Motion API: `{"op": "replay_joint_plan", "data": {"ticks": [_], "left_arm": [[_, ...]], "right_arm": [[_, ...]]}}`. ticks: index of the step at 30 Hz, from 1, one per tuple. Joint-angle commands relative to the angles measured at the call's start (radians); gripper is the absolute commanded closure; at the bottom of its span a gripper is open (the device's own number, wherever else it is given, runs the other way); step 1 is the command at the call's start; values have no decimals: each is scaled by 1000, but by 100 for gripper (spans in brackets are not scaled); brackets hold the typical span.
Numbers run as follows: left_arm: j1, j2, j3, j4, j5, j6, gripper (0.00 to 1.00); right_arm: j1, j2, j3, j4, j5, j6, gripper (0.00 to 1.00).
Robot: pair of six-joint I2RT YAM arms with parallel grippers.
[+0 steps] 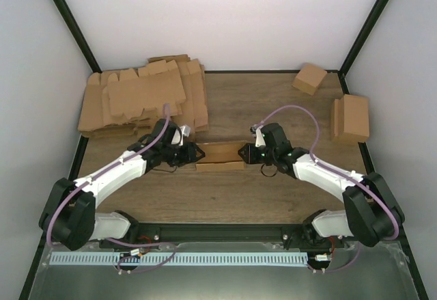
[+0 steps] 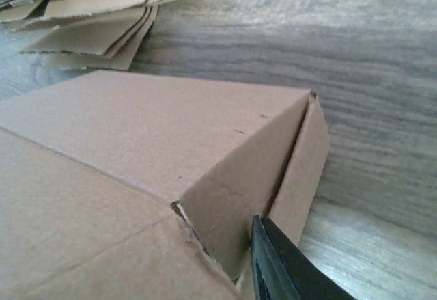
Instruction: Fold the paper box
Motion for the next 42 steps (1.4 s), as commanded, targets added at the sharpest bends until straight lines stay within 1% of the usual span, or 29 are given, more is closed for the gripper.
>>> {"op": "replay_joint_plan", "data": {"ticks": [1, 3, 5, 7, 9, 10, 12, 17, 20, 22, 25, 26, 29, 31, 35, 39, 42], "left_arm": [[-12, -29, -22, -33, -14, 14, 57], [-14, -36, -18, -48, -23, 22, 57], [-14, -41, -14, -66, -33, 33, 57], [-14, -46, -9, -77, -39, 42, 57], [-16, -47, -2, -84, -43, 51, 57], [-16, -47, 2, -89, -44, 56, 57], [-16, -44, 10, -96, -46, 64, 57], [-17, -40, 18, -97, -46, 71, 57], [-17, -41, 16, -99, -46, 72, 57], [-17, -43, 12, -99, -46, 72, 57], [-17, -52, 9, -104, -47, 73, 56], [-17, -55, 9, -108, -47, 74, 54], [-17, -74, 32, -145, -63, 91, 45], [-17, -92, 53, -179, -91, 108, 41], [-16, -112, 72, -201, -102, 123, 38], [-17, -119, 61, -199, -80, 119, 37], [-16, -156, 59, -195, -78, 113, 31]], "right_arm": [[20, -47, -17, 2, 22, 1, 72], [22, -61, -19, -6, 23, -1, 70], [22, -82, -18, -23, 31, -5, 63], [22, -116, -22, -44, 34, -13, 52], [22, -160, -32, -56, 25, -23, 37], [23, -182, -38, -62, 17, -31, 31], [22, -221, -43, -82, 1, -46, 24], [22, -278, -43, -130, -59, -58, 19], [23, -310, -42, -153, -92, -51, 14], [21, -327, -32, -163, -94, -31, 13], [6, -317, 13, -185, -52, 40, 13], [-6, -303, 33, -195, -41, 78, 13], [-42, -241, 90, -213, -32, 152, 12], [-60, -197, 119, -216, -41, 195, 12], [-83, -129, 159, -201, -83, 295, 12], [-91, -120, 167, -165, -99, 389, 13], [-91, -103, 173, -155, -94, 428, 15]]}}
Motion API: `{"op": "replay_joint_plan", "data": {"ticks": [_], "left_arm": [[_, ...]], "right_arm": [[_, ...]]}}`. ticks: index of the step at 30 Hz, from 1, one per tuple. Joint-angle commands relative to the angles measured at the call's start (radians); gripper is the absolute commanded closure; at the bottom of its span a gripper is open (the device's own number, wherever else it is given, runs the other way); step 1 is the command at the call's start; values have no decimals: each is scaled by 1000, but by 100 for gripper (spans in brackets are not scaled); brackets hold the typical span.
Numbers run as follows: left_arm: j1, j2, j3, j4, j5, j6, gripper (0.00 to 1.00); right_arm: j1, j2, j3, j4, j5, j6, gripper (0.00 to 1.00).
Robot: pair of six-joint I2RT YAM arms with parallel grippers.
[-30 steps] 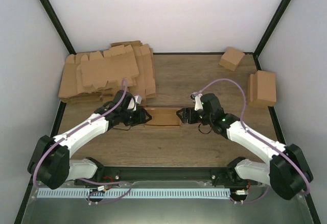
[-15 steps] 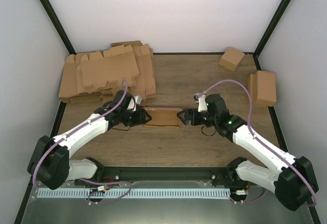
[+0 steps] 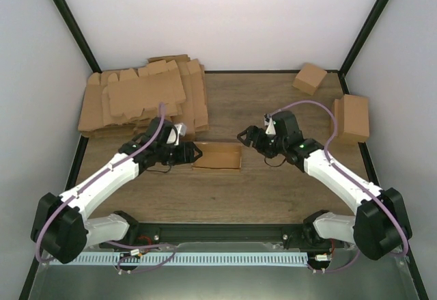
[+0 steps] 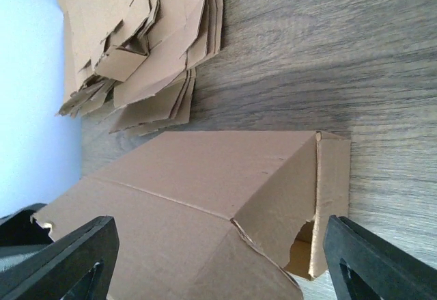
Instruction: Fold the paper box
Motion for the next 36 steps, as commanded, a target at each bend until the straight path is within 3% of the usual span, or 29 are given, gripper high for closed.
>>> {"op": "replay_joint_plan", "data": {"ticks": [1, 6, 12, 20, 22, 26, 36], "left_arm": [[-3, -62, 9, -9, 8, 4, 30], [-1, -96, 79, -103, -23, 17, 13], [30, -149, 167, -189, -54, 34, 1], [203, -38, 110, -4, 184, 14, 0], [216, 14, 91, 74, 254, -9, 2], [220, 114, 48, 217, 384, -71, 16], [209, 179, -30, 301, 463, -110, 32]], "right_arm": [[-9, 23, 59, 27, -15, 102, 16], [-9, 61, 72, 31, -17, 122, 24], [-9, 105, 66, 71, -77, 137, 31], [-9, 129, 44, 101, -109, 157, 39], [-9, 136, 33, 115, -126, 167, 41], [-8, 148, 25, 124, -148, 175, 42], [-7, 154, -39, 140, -169, 171, 49]]}}
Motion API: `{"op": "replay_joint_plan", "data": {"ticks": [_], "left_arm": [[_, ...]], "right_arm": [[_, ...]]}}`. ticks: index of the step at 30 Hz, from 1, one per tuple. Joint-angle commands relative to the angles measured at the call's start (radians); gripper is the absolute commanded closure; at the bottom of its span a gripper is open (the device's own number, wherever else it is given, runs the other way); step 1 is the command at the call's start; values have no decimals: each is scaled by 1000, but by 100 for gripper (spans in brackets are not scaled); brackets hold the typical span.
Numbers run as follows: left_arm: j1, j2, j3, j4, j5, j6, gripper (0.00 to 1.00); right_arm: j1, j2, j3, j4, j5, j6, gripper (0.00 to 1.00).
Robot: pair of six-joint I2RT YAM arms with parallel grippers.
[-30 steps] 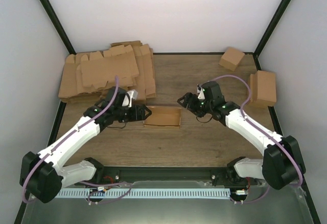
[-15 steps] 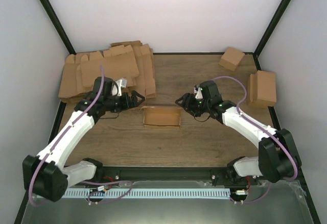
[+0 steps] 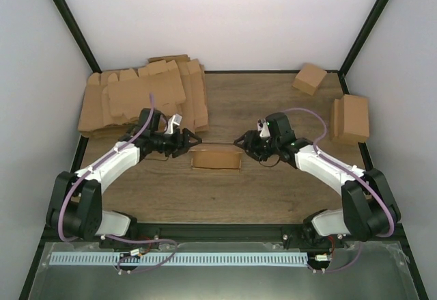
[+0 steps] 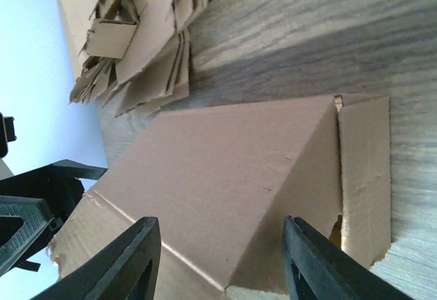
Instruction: Fold the paper box
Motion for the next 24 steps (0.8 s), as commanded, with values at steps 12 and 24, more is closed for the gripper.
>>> {"op": "replay_joint_plan", "data": {"ticks": [12, 24], "left_arm": [[-8, -14, -142, 52, 37, 21, 42], [-17, -37, -165, 72, 38, 2, 46]], "right_arm": [[-3, 13, -80, 36, -26, 1, 61], [48, 27, -86, 72, -47, 52, 70]]}}
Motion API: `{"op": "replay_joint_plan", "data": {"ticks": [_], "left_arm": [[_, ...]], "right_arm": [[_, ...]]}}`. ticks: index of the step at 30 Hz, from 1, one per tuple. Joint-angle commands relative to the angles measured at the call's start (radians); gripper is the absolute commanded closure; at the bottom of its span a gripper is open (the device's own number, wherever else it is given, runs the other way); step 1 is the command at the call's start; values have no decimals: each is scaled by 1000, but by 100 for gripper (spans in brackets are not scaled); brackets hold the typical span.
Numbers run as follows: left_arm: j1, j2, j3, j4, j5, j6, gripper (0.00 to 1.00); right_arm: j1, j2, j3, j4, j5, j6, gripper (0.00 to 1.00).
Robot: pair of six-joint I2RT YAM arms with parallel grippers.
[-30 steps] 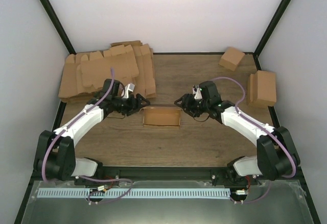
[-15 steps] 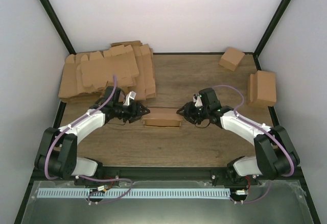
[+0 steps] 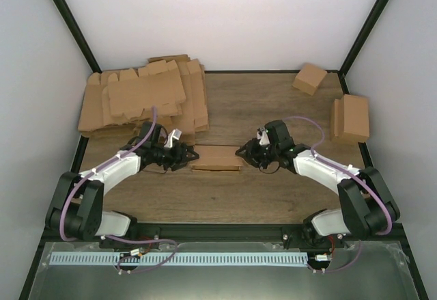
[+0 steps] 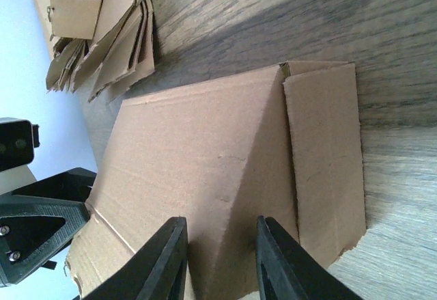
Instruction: Fold the paper box
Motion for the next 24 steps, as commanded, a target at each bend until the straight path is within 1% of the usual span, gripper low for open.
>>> {"op": "replay_joint_plan", "data": {"ticks": [1, 5, 11, 15, 16, 17, 18, 19, 23, 24], "left_arm": [[-15, -35, -1, 30, 10, -7, 47], [-27, -48, -8, 43, 8, -23, 48], [-39, -49, -29, 58, 6, -30, 49], [-41, -60, -19, 23, -2, -11, 49], [-40, -64, -13, 5, -9, 2, 49], [-41, -68, -5, -15, -18, 14, 49], [-41, -72, 0, -31, -27, 24, 48], [-41, -74, 3, -36, -31, 28, 48], [-40, -65, -8, -13, -19, 16, 49], [-40, -60, -10, -6, -17, 14, 49]], "right_arm": [[36, 15, 12, 20, -19, 33, 70], [45, 23, -2, 32, -9, 44, 71], [55, 34, -7, 68, -36, 70, 71], [58, 29, 7, 56, -33, 75, 71], [58, 24, 9, 48, -32, 75, 68], [58, 19, 10, 42, -29, 74, 62], [59, 12, 10, 41, -26, 72, 59], [62, 9, 6, 40, -24, 73, 59], [86, 23, -1, 60, -30, 96, 60], [92, 33, 1, 65, -33, 103, 62]]}}
